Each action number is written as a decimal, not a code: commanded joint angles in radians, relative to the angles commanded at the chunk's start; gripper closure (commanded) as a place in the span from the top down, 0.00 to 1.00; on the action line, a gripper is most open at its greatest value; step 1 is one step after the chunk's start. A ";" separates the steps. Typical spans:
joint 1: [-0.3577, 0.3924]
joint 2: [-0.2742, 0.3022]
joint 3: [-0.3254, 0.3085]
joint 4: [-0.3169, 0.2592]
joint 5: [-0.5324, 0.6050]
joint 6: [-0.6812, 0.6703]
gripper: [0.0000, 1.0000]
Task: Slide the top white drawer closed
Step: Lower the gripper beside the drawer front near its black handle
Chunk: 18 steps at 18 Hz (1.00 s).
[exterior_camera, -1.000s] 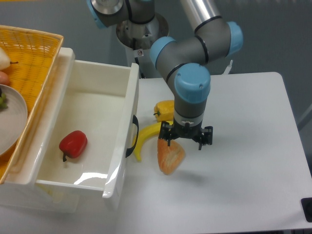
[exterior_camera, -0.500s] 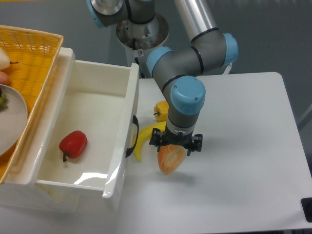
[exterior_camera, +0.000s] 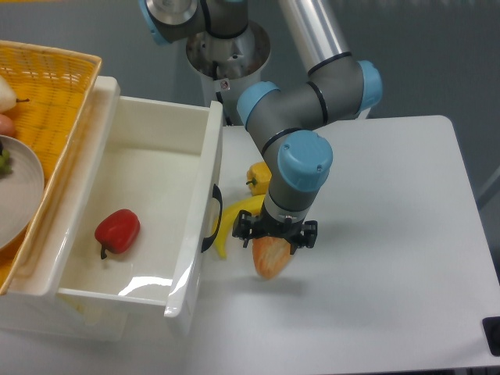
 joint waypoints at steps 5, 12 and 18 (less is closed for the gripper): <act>-0.003 -0.006 -0.003 -0.014 0.000 0.000 1.00; -0.009 -0.005 -0.003 -0.014 -0.020 0.002 1.00; -0.018 -0.003 -0.003 -0.014 -0.020 0.000 1.00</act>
